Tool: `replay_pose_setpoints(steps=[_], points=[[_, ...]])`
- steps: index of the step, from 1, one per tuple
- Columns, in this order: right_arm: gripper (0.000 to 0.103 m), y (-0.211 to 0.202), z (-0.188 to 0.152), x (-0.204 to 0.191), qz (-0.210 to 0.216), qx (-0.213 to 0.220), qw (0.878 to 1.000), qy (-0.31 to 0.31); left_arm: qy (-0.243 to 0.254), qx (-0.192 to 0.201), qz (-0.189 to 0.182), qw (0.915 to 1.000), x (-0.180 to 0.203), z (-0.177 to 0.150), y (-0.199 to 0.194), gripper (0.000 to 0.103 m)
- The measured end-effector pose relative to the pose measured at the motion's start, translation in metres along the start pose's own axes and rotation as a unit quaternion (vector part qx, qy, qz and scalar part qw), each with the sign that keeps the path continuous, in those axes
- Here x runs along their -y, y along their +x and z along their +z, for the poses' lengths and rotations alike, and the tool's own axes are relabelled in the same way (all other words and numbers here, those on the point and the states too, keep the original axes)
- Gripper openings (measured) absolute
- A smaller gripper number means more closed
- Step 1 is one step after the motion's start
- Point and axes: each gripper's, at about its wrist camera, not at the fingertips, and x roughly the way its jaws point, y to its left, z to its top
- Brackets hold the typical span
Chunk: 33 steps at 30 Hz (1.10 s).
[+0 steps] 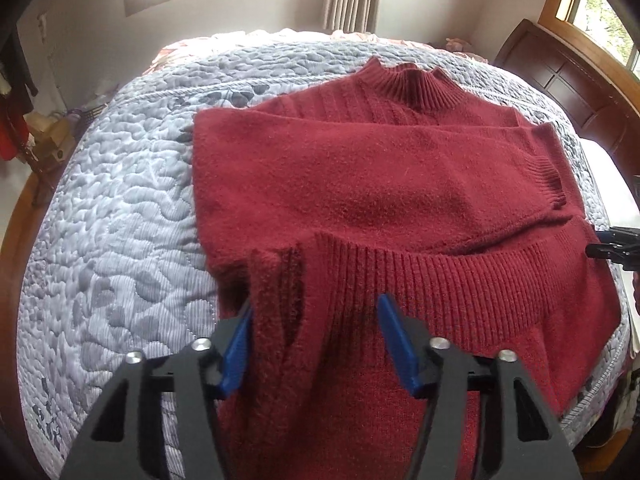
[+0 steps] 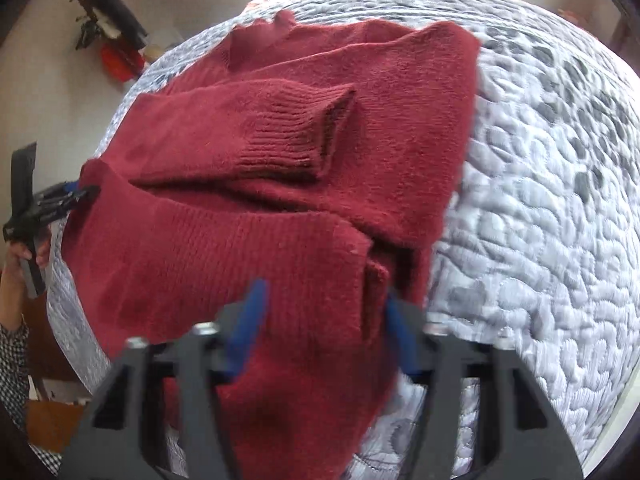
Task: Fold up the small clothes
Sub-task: 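Lay the folded hem near the collar and open both tools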
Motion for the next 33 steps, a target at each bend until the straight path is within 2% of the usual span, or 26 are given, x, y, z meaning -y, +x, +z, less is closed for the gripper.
replay_pose_setpoints(steps=[1,3,4,9,11,15,26,33], points=[[0.032,0.0,-0.001,-0.002,-0.006,0.0,1.0,-0.008,-0.002,-0.002,-0.004,1.0,-0.001,0.0,0.0,0.023],[0.013,-0.004,-0.004,-0.009,-0.016,0.013,0.999,-0.032,-0.009,0.006,-0.006,0.9999,-0.003,-0.003,-0.004,0.015],[0.01,-0.008,-0.006,-0.011,-0.011,0.018,0.999,-0.034,-0.013,0.014,-0.01,0.9998,-0.005,-0.005,-0.008,0.014],[0.007,-0.028,-0.014,-0.002,0.019,0.043,0.999,-0.019,-0.023,0.061,-0.022,0.9976,-0.007,-0.015,-0.033,0.013],[0.007,-0.029,-0.016,0.003,0.025,0.042,0.999,-0.012,-0.034,0.064,-0.032,0.9969,-0.009,-0.018,-0.035,0.013],[0.006,-0.026,-0.021,0.01,0.025,0.039,0.999,0.002,-0.028,0.062,-0.017,0.9975,-0.006,-0.02,-0.029,0.013],[0.006,-0.051,-0.028,0.013,0.033,0.063,0.997,0.005,-0.021,0.09,-0.02,0.9956,0.0,-0.016,-0.048,0.013],[0.006,-0.08,-0.011,0.014,0.03,0.095,0.995,0.006,-0.028,0.136,-0.028,0.9899,0.001,-0.001,-0.073,0.013]])
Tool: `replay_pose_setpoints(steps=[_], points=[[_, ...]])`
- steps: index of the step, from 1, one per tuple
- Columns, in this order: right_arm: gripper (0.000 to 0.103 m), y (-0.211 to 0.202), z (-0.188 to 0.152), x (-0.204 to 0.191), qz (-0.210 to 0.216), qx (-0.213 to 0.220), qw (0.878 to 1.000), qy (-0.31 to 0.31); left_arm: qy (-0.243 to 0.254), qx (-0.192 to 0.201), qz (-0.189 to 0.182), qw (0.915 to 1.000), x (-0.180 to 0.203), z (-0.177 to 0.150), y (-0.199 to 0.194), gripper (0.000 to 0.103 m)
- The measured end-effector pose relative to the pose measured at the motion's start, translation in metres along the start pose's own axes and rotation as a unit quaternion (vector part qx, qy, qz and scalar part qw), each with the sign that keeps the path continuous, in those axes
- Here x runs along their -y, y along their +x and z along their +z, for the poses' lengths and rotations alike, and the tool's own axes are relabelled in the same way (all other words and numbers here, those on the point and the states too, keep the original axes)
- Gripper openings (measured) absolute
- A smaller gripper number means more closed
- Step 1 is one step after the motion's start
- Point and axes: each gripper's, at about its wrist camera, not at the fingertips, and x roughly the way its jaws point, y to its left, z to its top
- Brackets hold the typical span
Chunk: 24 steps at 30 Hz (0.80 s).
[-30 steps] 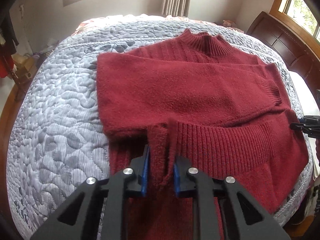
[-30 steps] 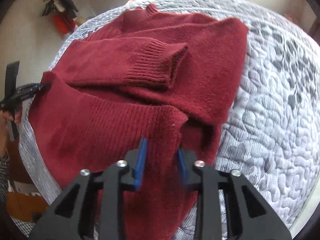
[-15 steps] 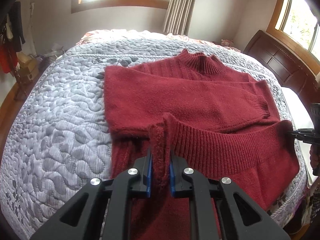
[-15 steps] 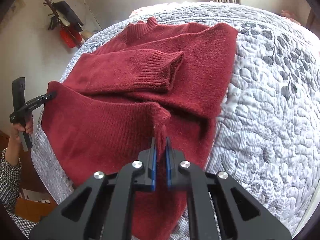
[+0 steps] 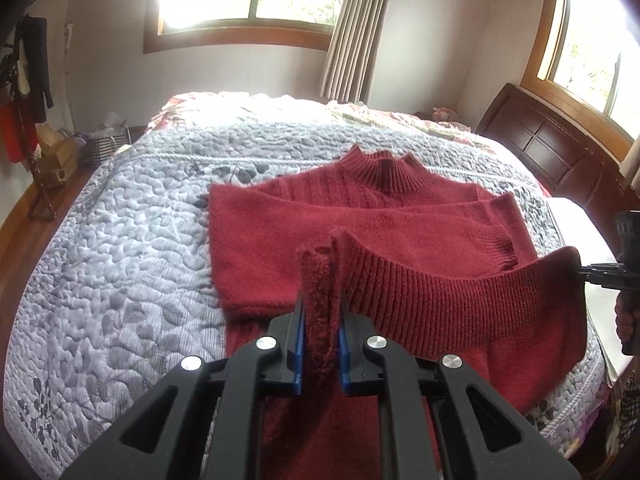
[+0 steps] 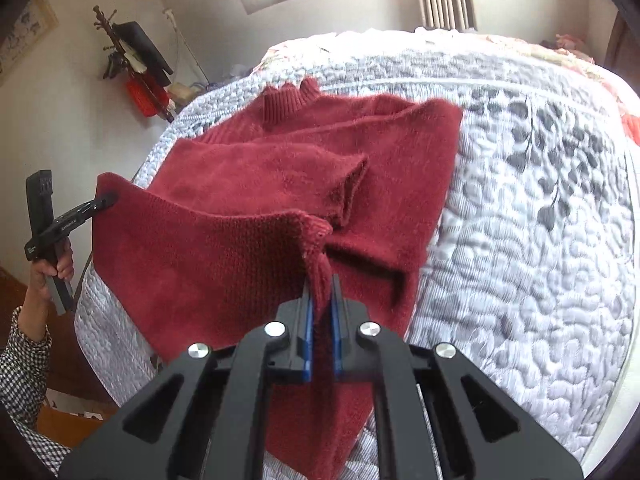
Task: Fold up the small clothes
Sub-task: 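Lay the folded hem near the collar and open both tools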
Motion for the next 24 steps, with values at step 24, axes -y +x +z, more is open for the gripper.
replay_pose_setpoints(steps=[24], points=[[0.006,0.087,0.171,0.069,-0.07,-0.004,0.993,0.099,-0.021,0.012,0.06,0.9979,-0.028,0.131,0.134,0.013]])
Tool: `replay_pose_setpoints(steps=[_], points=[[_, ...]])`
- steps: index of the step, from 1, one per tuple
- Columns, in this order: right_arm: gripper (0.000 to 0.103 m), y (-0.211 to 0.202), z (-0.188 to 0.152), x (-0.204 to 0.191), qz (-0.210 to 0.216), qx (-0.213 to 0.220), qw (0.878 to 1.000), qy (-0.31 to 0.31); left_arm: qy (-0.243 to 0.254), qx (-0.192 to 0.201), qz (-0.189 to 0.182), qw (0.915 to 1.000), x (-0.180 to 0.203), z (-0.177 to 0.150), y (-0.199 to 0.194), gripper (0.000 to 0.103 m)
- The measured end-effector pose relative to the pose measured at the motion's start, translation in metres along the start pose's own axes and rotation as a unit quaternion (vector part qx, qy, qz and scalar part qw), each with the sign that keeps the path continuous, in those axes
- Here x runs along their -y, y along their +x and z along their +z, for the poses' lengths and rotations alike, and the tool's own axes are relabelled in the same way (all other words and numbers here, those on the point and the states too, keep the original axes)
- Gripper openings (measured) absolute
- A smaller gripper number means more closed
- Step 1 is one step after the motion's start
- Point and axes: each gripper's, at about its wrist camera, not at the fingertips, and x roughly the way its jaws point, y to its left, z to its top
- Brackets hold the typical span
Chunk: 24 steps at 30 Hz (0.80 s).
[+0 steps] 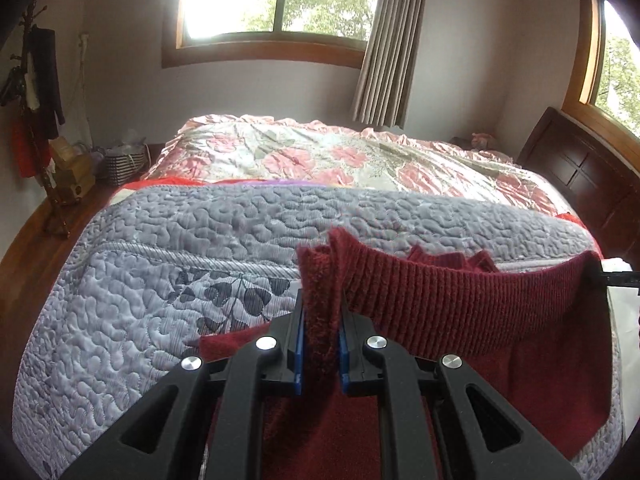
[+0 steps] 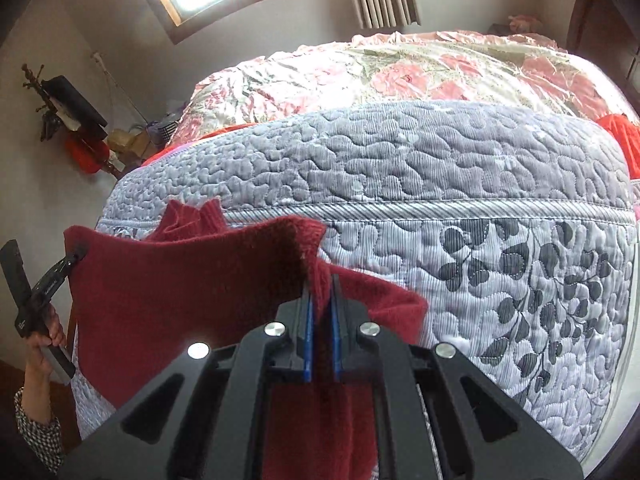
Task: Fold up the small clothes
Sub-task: 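Lay the folded hem near the collar and open both tools, then grasp the edge of the folded sweater with the right tool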
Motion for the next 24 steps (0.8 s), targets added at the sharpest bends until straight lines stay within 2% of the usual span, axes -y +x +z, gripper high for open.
replay_pose_setpoints(steps=[6,8,11,14,17,18,20,24], points=[[0.009,0.051,-0.013,0.011,-0.029,-0.034,0.999,0.012,0.005,-0.07,0.027,0.9972,-0.006,-0.025,0.06,0.016],[0.011,0.056,-0.016,0.016,-0.028,-0.033,0.999,0.021,-0.004,-0.086,0.034,0.9957,-0.009,-0.032,0.074,0.025],[0.014,0.052,-0.019,0.018,-0.019,-0.026,0.999,0.025,-0.029,-0.088,0.029,0.9953,-0.018,-0.035,0.077,0.032],[0.022,0.035,-0.025,0.018,-0.018,-0.025,0.999,0.022,-0.053,-0.078,0.024,0.9953,-0.025,-0.031,0.061,0.039],[0.032,0.003,-0.038,0.017,-0.017,-0.01,1.0,0.007,-0.067,-0.041,0.01,0.9969,-0.031,-0.027,0.023,0.041],[0.036,-0.008,-0.047,0.018,-0.01,-0.008,1.0,0.007,-0.069,-0.031,-0.001,0.9971,-0.032,-0.028,0.008,0.041],[0.036,-0.021,-0.064,0.02,0.001,-0.016,1.0,-0.003,-0.07,-0.023,-0.017,0.9972,-0.03,-0.034,-0.017,0.041],[0.041,-0.041,-0.119,0.018,0.022,-0.041,0.999,-0.019,-0.042,-0.034,-0.032,0.998,-0.014,-0.065,-0.055,0.042]])
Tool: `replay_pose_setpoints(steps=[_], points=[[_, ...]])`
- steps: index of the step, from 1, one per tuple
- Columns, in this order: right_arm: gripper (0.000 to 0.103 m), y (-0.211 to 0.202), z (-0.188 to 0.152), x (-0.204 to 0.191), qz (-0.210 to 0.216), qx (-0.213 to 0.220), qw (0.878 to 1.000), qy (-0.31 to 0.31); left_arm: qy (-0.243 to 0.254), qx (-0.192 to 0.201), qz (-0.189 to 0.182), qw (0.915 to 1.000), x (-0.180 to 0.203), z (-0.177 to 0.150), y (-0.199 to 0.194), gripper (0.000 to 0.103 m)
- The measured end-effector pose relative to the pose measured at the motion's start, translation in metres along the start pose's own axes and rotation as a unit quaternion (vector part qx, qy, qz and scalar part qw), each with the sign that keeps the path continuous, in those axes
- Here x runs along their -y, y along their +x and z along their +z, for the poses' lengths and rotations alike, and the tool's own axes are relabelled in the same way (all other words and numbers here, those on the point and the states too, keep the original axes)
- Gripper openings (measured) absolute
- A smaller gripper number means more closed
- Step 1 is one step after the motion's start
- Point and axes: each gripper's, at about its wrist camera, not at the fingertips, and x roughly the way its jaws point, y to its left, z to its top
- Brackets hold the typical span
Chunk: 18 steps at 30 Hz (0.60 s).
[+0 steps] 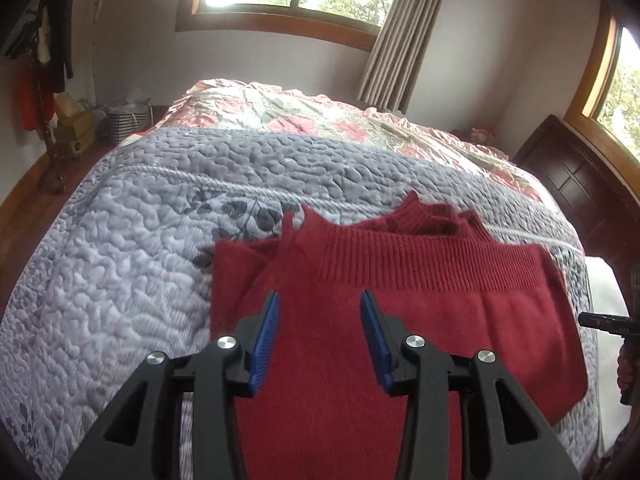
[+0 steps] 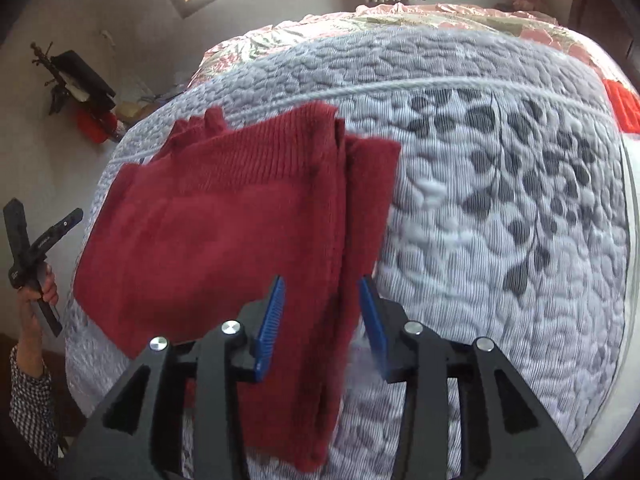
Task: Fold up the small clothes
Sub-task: 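Grasp the edge of the folded sweater with the right tool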
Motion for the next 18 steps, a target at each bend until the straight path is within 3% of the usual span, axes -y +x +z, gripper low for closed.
replay_pose_setpoints(steps=[3,8,10,12,18], points=[[0.047,-0.007,-0.042,0.002,0.019,-0.015,1.0,0.001,0.015,-0.015,-0.014,0.9997,0.012,-0.028,-0.016,0.046],[0.047,-0.007,-0.084,-0.004,0.052,-0.035,0.998,-0.011,0.036,-0.055,-0.025,0.9975,0.032,-0.061,-0.012,0.048],[0.039,-0.003,-0.089,-0.009,0.05,-0.045,0.998,-0.019,0.034,-0.064,-0.024,0.9971,0.036,-0.069,-0.006,0.048],[0.014,0.0,-0.092,-0.014,0.055,-0.051,0.997,-0.024,0.02,-0.077,-0.023,0.9966,0.035,-0.076,0.002,0.048],[0.006,-0.008,-0.096,-0.016,0.041,-0.042,0.998,-0.018,0.031,-0.093,-0.007,0.9952,0.033,-0.084,0.016,0.049]])
